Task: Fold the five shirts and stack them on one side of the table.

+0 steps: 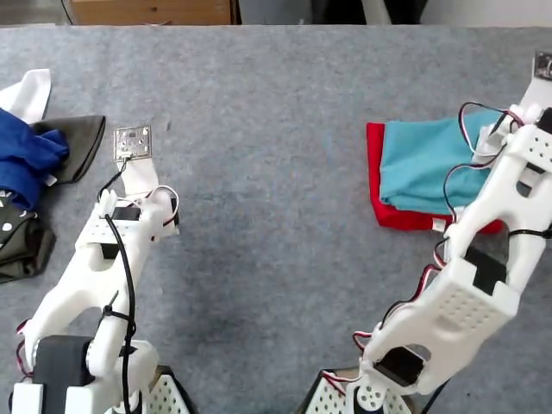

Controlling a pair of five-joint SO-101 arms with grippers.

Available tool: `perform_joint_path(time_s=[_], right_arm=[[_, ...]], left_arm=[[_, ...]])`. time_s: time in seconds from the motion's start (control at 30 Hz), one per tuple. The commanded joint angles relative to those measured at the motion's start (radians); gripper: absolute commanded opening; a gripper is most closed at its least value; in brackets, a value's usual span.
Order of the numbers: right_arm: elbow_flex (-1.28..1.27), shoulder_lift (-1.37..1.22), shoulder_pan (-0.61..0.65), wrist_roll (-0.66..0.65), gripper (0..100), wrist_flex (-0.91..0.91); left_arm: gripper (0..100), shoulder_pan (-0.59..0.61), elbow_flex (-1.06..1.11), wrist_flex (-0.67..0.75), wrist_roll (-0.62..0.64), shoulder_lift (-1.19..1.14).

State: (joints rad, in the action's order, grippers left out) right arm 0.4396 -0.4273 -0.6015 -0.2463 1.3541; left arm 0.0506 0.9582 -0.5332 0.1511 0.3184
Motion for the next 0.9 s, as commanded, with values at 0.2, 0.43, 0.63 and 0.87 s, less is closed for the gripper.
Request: perform_joint_path(time_s=[0.2, 0.43, 0.63, 0.87], right_arm=[[0.065, -0.016, -0.063, -0.006, 45.4, 0.009], [0.237, -0.01, -0.057, 0.095, 29.9, 0.196], [0.171, -0.013, -0.063, 0.107, 3.1, 0.161], [-0.213, -0.013, -0.086, 0.101, 1.5, -0.195]], left_arm=[[3, 0.002, -0.002, 0.008, -0.009, 0.018], [3, -0.019, -0.001, 0.0, -0.054, 0.018], [3, 0.008, -0.097, -0.203, -0.155, 0.031], [3, 0.134, -0.427, -0.594, -0.256, 0.031]])
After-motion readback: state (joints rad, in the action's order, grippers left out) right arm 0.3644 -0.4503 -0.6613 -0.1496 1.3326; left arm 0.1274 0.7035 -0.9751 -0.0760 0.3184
